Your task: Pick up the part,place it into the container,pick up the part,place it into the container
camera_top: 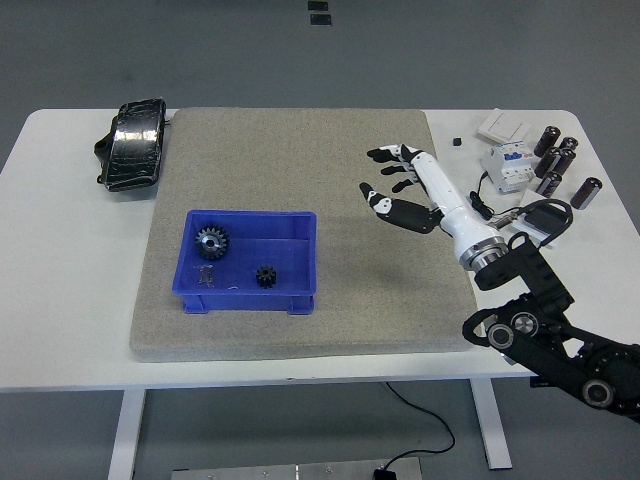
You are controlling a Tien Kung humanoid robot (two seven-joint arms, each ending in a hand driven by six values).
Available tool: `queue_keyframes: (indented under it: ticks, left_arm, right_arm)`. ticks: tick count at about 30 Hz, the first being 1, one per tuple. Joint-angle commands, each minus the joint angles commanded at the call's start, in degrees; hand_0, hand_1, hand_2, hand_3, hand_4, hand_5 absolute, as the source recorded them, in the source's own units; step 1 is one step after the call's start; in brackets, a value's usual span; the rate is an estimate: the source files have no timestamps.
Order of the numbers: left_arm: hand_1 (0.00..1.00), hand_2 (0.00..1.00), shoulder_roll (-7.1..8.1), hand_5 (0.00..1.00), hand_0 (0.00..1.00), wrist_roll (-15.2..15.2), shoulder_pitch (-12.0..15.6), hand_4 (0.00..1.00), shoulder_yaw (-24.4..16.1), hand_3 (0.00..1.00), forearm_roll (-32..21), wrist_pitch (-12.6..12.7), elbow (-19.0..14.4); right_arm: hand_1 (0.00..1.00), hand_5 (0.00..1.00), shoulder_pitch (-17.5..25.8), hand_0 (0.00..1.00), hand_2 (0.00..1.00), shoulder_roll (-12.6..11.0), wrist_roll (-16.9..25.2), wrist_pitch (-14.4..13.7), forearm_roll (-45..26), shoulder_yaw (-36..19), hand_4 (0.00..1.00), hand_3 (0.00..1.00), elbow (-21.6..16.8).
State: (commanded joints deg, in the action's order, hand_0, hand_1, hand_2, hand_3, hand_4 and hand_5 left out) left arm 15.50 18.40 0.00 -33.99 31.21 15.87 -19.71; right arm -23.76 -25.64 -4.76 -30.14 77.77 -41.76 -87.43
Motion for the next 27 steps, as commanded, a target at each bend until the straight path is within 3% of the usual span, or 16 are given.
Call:
queue_keyframes:
  ticks: [6, 9, 17, 27]
  left_arm:
    - [0.663, 0.600, -0.07, 0.457, 0.677, -0.18, -0.09, 0.518, 0.18, 0.566, -0.25, -0.09, 0.07]
    - [0.663, 0.600, -0.07, 0.457, 0.677, -0.15, -0.16, 0.518, 0.08, 0.566, -0.13, -0.11, 0.06]
    - [0.663, 0.601, -0.14, 0.450, 0.678, -0.18, -0.16, 0.519, 0.12, 0.565, -0.15, -0.17, 0.02]
    - [0.663, 0.600, -0.17, 0.445, 0.678, -0.01, 0.29, 0.522, 0.43, 0.566, -0.41, 0.06, -0.15]
  right_arm:
    - [0.682, 0.320, 7.46, 0.529, 0.729, -0.88, 5.55, 2.46, -8.31, -7.88, 0.674, 0.702, 1.80]
    - [0.682, 0.320, 10.27, 0.529, 0.729, -0.25, 8.39, 4.52, -13.57, -10.75, 0.674, 0.702, 2.89]
    - [0.675, 0.339, 13.90, 0.544, 0.724, 3.12, 13.03, 8.61, -27.16, -15.64, 0.692, 0.701, 4.29]
    - [0.674, 0.352, 15.87, 0.542, 0.724, 3.41, 14.34, 11.90, -39.41, -18.56, 0.698, 0.702, 3.05]
